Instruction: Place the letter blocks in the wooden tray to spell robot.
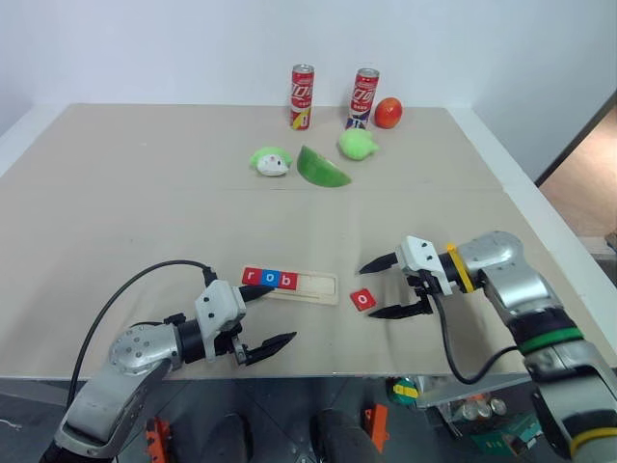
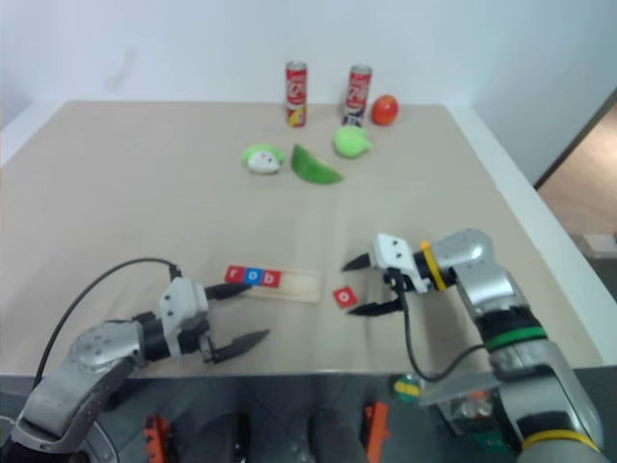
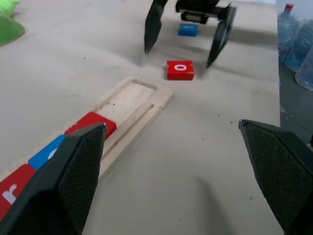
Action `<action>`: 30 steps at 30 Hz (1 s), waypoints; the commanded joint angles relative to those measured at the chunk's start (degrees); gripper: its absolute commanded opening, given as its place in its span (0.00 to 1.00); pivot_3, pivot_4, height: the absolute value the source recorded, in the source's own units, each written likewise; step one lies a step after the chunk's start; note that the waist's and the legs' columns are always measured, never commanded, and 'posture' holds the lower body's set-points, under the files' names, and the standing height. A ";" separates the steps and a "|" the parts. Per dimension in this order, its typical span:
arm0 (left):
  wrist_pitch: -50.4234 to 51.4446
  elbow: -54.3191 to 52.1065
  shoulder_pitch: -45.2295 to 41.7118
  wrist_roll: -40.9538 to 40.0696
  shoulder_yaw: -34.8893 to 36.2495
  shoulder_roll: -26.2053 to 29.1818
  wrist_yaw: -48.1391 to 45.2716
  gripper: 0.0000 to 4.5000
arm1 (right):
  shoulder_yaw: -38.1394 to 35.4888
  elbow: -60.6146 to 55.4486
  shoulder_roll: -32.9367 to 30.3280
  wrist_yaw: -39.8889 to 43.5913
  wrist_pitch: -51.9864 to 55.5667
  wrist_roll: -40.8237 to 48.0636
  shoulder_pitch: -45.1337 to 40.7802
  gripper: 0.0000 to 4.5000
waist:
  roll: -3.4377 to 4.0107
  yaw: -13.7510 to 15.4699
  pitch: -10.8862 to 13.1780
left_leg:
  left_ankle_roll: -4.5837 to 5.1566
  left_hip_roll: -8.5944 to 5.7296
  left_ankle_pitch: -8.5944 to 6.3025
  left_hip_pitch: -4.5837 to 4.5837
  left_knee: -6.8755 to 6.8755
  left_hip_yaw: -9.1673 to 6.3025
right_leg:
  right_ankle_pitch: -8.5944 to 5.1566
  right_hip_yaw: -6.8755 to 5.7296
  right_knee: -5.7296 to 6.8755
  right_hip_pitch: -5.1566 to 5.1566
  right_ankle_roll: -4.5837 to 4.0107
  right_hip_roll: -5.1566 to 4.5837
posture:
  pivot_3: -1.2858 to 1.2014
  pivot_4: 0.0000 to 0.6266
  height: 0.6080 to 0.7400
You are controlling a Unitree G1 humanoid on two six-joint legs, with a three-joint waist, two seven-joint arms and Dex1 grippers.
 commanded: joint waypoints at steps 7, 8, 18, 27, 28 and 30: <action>-0.87 -2.81 2.13 0.33 1.01 0.47 1.42 1.00 | -1.35 2.22 2.92 4.74 -1.14 2.28 2.19 0.94 | 0.02 0.04 0.01 | 0.00 -0.06 0.00 0.10 0.04 -0.05 | 0.05 -0.03 0.00 0.17 -0.07 -0.07 | 0.52 0.24 1.00; -0.93 -2.71 2.17 0.39 0.97 0.53 1.33 1.00 | -1.66 0.71 2.78 4.53 0.92 3.09 3.12 0.94 | 0.02 0.05 0.01 | 0.00 -0.05 0.00 0.13 0.04 -0.05 | 0.04 -0.03 0.00 0.20 -0.07 -0.07 | 0.52 0.24 1.00; -1.22 -1.60 1.67 0.63 0.34 0.78 0.30 1.00 | -3.11 -10.02 0.76 0.63 12.21 6.21 9.77 0.94 | 0.07 0.42 0.01 | 0.00 -0.03 0.00 0.43 0.05 -0.08 | -0.18 -0.06 0.00 0.44 -0.21 -0.09 | 0.52 0.24 1.00; -1.17 -0.75 0.66 0.90 -0.22 0.45 0.00 1.00 | -4.39 -15.02 -1.20 -2.55 16.21 5.55 13.64 0.94 | 0.06 0.68 0.01 | 0.00 -0.07 0.00 0.44 0.06 -0.05 | -0.19 -0.03 0.00 0.44 -0.17 -0.10 | 0.52 0.24 1.00; -1.18 -0.61 0.57 0.93 -0.23 0.42 0.02 1.00 | -4.50 -15.95 -1.18 -3.19 16.94 5.57 14.14 0.94 | 0.06 0.71 0.01 | 0.00 -0.07 0.00 0.44 0.06 -0.05 | -0.20 -0.03 0.00 0.45 -0.16 -0.10 | 0.52 0.24 1.00; -1.19 -0.44 0.46 1.01 -0.29 0.39 0.06 1.00 | -4.66 -17.56 -1.09 -4.16 17.73 5.57 15.01 0.84 | 0.06 0.72 0.01 | 0.00 -0.07 0.00 0.44 0.06 -0.05 | -0.21 -0.03 0.00 0.45 -0.15 -0.10 | 0.52 0.24 1.00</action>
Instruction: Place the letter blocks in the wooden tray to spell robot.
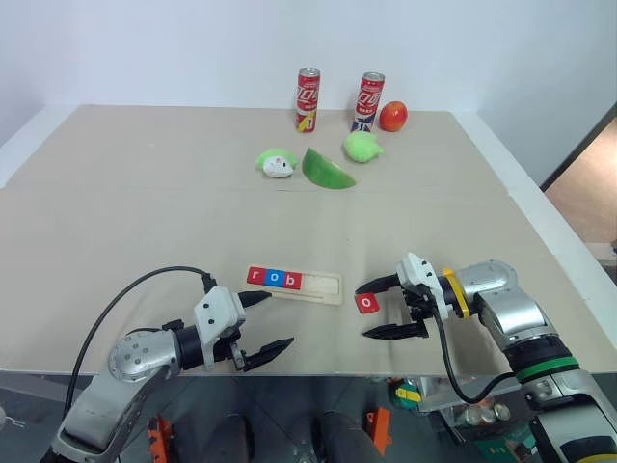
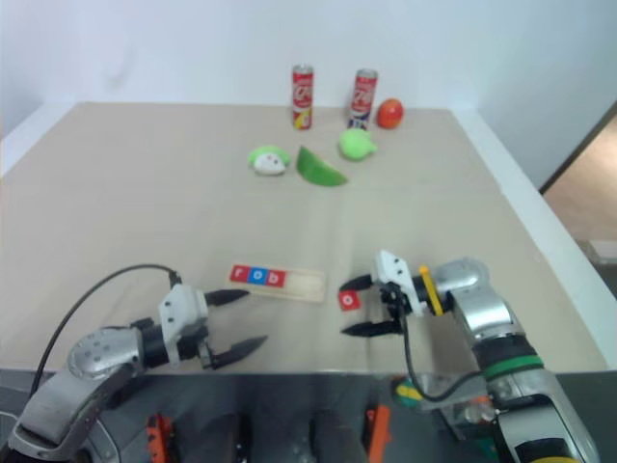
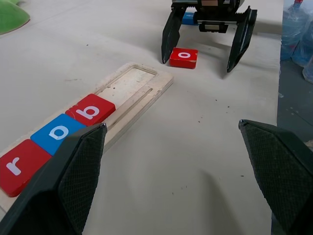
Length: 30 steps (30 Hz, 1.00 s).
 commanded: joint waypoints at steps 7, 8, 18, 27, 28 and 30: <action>-1.67 0.47 -1.14 0.20 -0.01 -0.47 -0.09 1.00 | -2.60 -14.92 -0.34 -10.73 10.85 0.31 8.41 0.30 | -0.01 0.04 -0.01 | -0.01 0.00 -0.01 -0.02 -0.01 -0.04 | -0.02 -0.03 0.00 0.00 0.05 0.02 | 0.52 0.24 1.00; -1.82 0.61 -1.18 0.12 -0.02 -0.59 -0.10 1.00 | -2.69 -16.68 -0.48 -11.59 11.75 0.50 9.80 0.27 | -0.02 0.04 -0.01 | -0.01 0.01 -0.01 -0.02 -0.01 -0.05 | -0.03 -0.04 0.00 0.00 0.05 0.02 | 0.52 0.24 1.00; -3.32 2.01 -1.10 0.98 1.21 -1.31 1.45 1.00 | -7.22 -22.88 -0.44 -18.78 17.91 2.29 7.39 0.27 | -0.02 -0.04 -0.02 | -0.03 0.01 -0.02 -0.01 0.00 -0.02 | -0.05 0.00 0.00 -0.01 0.04 0.02 | 0.52 0.24 1.00; -3.08 3.36 -1.68 1.16 4.30 -5.84 8.25 1.00 | -0.11 -20.24 7.54 -22.33 25.53 1.02 -6.58 0.27 | 0.03 -0.09 0.06 | -0.02 0.05 0.00 -0.04 0.00 -0.04 | 0.15 0.00 0.00 -0.10 0.14 0.11 | 0.52 0.24 1.00; -2.94 3.33 -1.73 1.02 4.28 -6.04 8.47 1.00 | 1.02 -19.36 8.38 -22.41 25.03 0.14 -7.15 0.27 | 0.04 -0.07 0.06 | -0.02 0.05 0.00 -0.07 -0.06 -0.05 | 0.15 0.00 0.00 -0.12 0.23 0.11 | 0.52 0.24 1.00; -2.70 3.11 -1.68 0.88 4.10 -6.31 8.72 1.00 | 2.88 -17.42 9.72 -22.18 23.38 -1.41 -7.92 0.27 | 0.04 -0.01 0.06 | -0.07 0.03 -0.04 -0.21 -0.06 -0.07 | 0.09 -0.02 0.00 -0.20 0.29 0.09 | 0.52 0.24 1.00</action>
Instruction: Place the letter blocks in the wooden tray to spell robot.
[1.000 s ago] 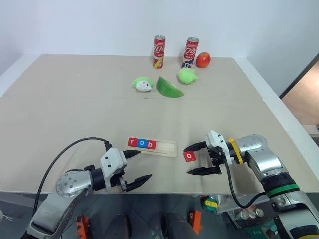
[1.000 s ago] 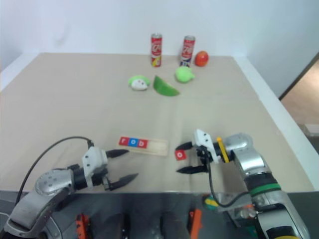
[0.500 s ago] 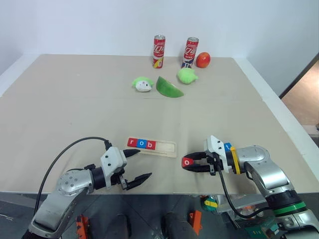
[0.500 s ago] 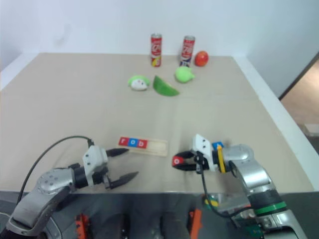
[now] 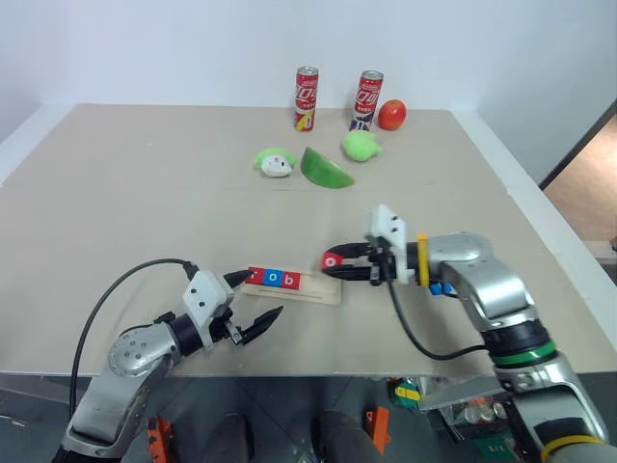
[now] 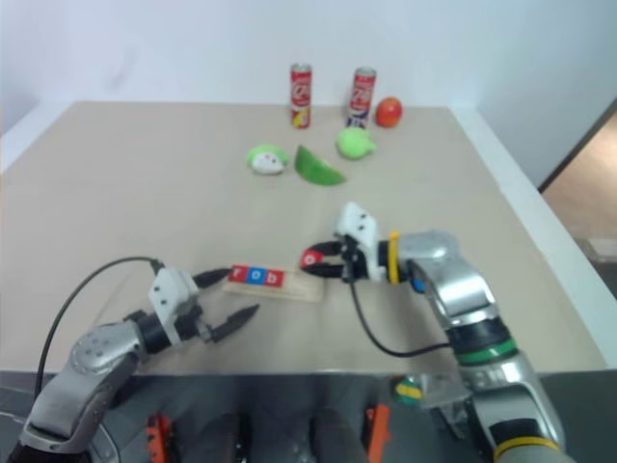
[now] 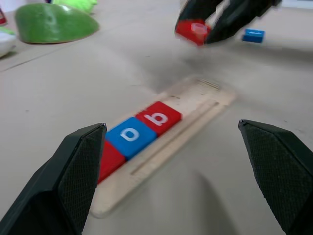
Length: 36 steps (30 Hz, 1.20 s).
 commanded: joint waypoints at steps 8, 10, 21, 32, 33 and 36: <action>-0.11 -1.93 0.66 -0.15 0.36 -0.49 1.23 1.00 | 4.38 9.69 3.84 0.83 -7.09 -4.96 -3.84 0.27 | 0.00 0.06 0.00 | -0.03 -0.14 -0.05 -0.26 0.05 -0.01 | -0.03 0.00 -0.01 -0.16 0.11 -0.13 | 0.52 0.24 1.00; -0.02 -2.31 1.08 -0.10 0.17 -0.44 1.28 1.00 | 4.50 10.85 3.99 1.44 -7.85 -5.42 -4.13 0.27 | 0.00 0.06 0.00 | -0.03 -0.11 -0.04 -0.24 0.05 -0.03 | -0.01 -0.02 -0.01 -0.15 0.08 -0.09 | 0.52 0.24 1.00; 0.79 -3.04 1.75 -0.14 -0.36 -0.03 0.95 1.00 | 3.95 11.17 3.82 2.92 -8.07 -5.74 -3.73 0.27 | 0.01 0.06 0.00 | -0.02 -0.09 -0.04 -0.20 0.06 -0.04 | 0.00 -0.04 0.00 -0.12 0.06 -0.07 | 0.52 0.24 1.00; 1.40 -2.43 0.69 -0.20 -0.79 0.36 0.11 1.00 | 3.00 8.96 2.95 2.67 -5.66 -5.22 -2.87 0.27 | 0.01 0.06 0.00 | -0.02 -0.09 -0.04 -0.20 0.06 -0.04 | 0.00 -0.04 0.00 -0.13 0.06 -0.07 | 0.52 0.24 1.00; 1.52 -2.47 0.60 -0.31 -0.75 0.39 0.07 1.00 | 3.07 8.70 2.87 2.67 -5.65 -5.22 -2.62 0.27 | 0.01 0.06 0.00 | -0.02 -0.09 -0.04 -0.20 0.06 -0.03 | 0.00 -0.03 0.00 -0.13 0.06 -0.07 | 0.52 0.24 1.00; 1.61 -2.56 0.61 -0.41 -0.78 0.56 -0.11 1.00 | 3.24 8.35 2.85 2.45 -5.61 -5.34 -2.24 0.27 | 0.01 0.06 0.00 | -0.02 -0.09 -0.04 -0.21 0.06 -0.04 | 0.00 -0.04 0.00 -0.13 0.06 -0.07 | 0.52 0.24 1.00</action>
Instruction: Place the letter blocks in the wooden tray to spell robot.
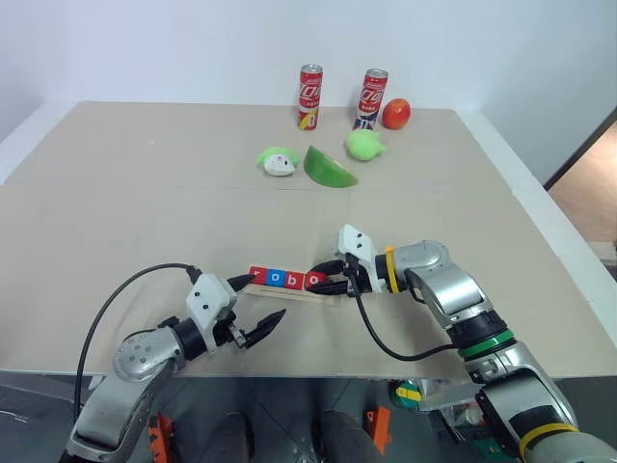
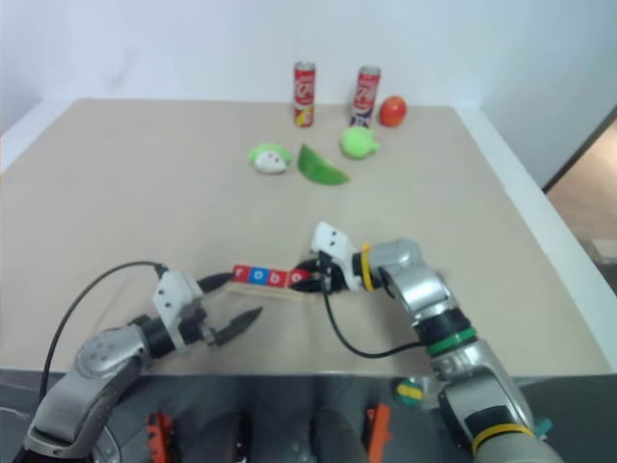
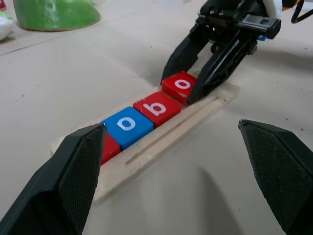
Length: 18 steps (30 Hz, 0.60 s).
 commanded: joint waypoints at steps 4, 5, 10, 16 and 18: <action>0.31 -2.05 -0.26 -0.44 0.18 0.71 -0.58 1.00 | -0.99 -2.32 0.05 -0.17 0.02 0.53 0.09 0.27 | 0.00 -0.02 0.00 | 0.00 0.00 0.00 0.00 0.00 0.01 | 0.00 0.01 0.00 -0.01 0.00 0.00 | 0.52 0.24 1.00; 0.33 -2.07 -0.27 -0.43 0.18 0.69 -0.60 1.00 | -0.92 -2.30 0.15 -0.12 0.21 0.60 0.02 0.27 | 0.00 -0.02 0.00 | 0.00 0.00 0.00 0.00 0.00 0.00 | 0.00 0.00 0.00 -0.01 0.00 0.00 | 0.52 0.24 1.00; 0.40 -2.44 0.11 -0.02 -0.14 0.63 -0.60 1.00 | -0.79 -0.10 1.48 -0.98 -1.08 -0.08 -0.96 0.27 | 0.00 -0.02 0.00 | 0.00 0.00 0.00 0.00 0.00 0.00 | 0.00 0.00 0.00 -0.01 0.00 0.00 | 0.52 0.24 1.00; 0.42 -2.81 0.74 0.19 -0.21 0.65 -0.35 1.00 | -0.51 0.38 1.77 -0.65 -0.80 -0.25 -0.75 0.27 | 0.00 -0.01 0.00 | 0.00 0.00 0.00 0.00 0.00 0.01 | 0.00 0.01 0.00 0.00 0.00 -0.01 | 0.52 0.24 1.00; 0.42 -2.86 0.83 0.22 -0.19 0.66 -0.30 1.00 | -0.52 0.70 1.82 -0.65 -0.58 -0.22 -0.85 0.27 | 0.00 -0.01 0.00 | 0.00 0.00 0.00 0.00 0.00 0.00 | 0.00 0.00 0.00 0.00 0.00 0.00 | 0.52 0.24 1.00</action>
